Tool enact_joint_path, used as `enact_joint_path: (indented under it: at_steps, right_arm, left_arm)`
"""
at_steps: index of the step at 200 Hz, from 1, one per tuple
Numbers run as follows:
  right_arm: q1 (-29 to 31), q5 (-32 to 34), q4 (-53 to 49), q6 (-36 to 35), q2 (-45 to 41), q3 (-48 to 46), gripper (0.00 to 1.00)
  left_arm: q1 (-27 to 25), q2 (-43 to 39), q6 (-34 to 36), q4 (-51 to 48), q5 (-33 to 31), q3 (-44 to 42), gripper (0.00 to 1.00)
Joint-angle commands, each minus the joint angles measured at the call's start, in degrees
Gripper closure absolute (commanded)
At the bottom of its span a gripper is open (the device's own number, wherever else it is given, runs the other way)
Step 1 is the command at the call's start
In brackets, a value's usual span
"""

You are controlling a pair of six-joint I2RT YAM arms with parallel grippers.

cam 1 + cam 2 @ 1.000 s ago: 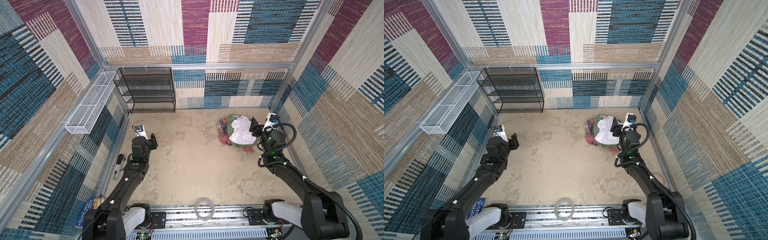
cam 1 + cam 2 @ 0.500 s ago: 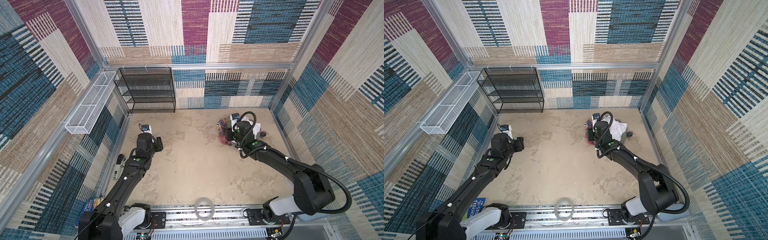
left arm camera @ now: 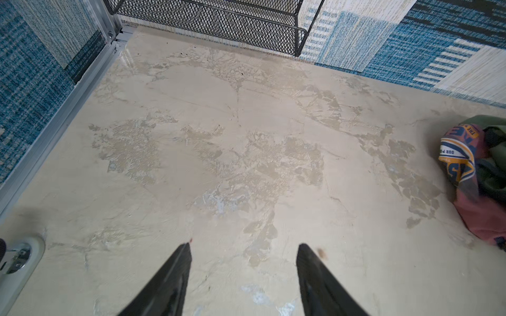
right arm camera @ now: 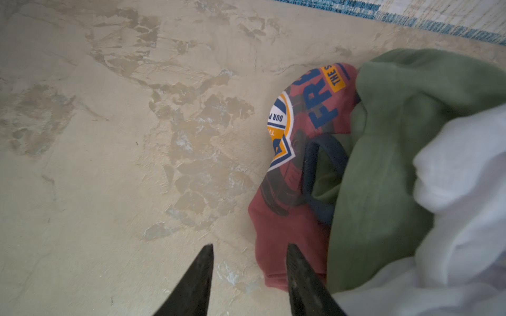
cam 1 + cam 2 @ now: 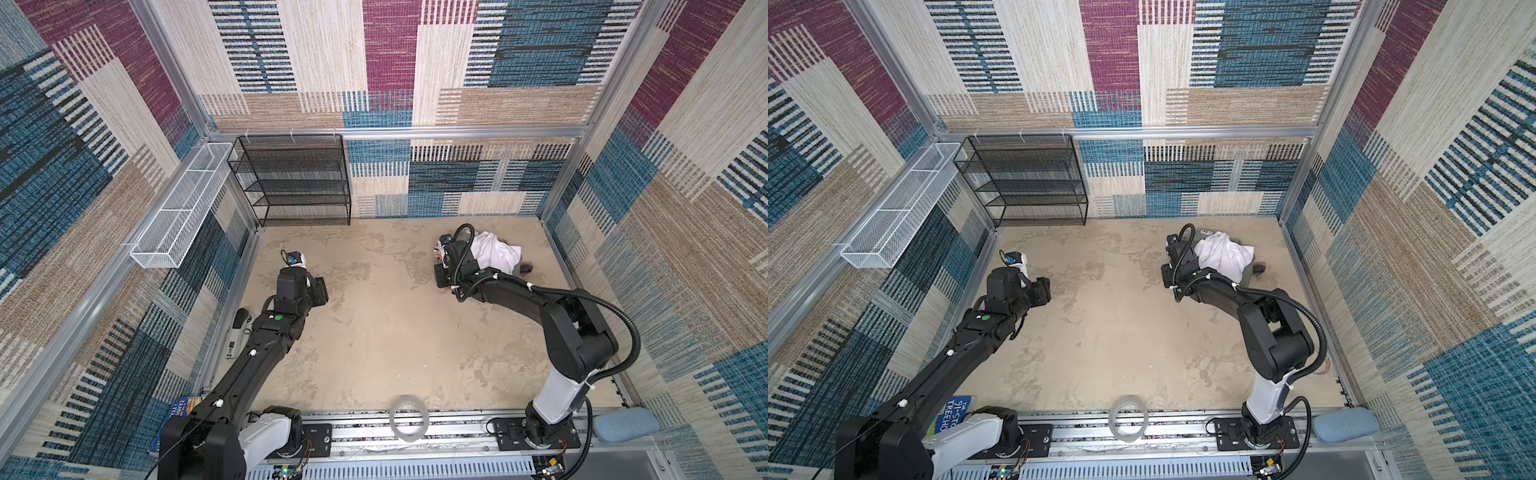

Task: Pick out a specific cloth from the pile
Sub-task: 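Reach the right gripper to the maroon printed shirt at the pile's edge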

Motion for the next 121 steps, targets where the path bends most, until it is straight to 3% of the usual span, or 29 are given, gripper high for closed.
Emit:
enact_joint_path:
  at_steps: [1,121]
  right_arm:
    - [0.16,2.77,-1.88,0.64,2.49,1.74,0.54]
    - [1.18,9.75,-3.73,0.02,9.28,5.3,0.5]
  left_arm:
    - [0.01,0.11,-0.37,-0.22,0.08,0.67,0.35]
    - [0.02,2.07,-0.49,-0.1,0.44,1.46,0.35]
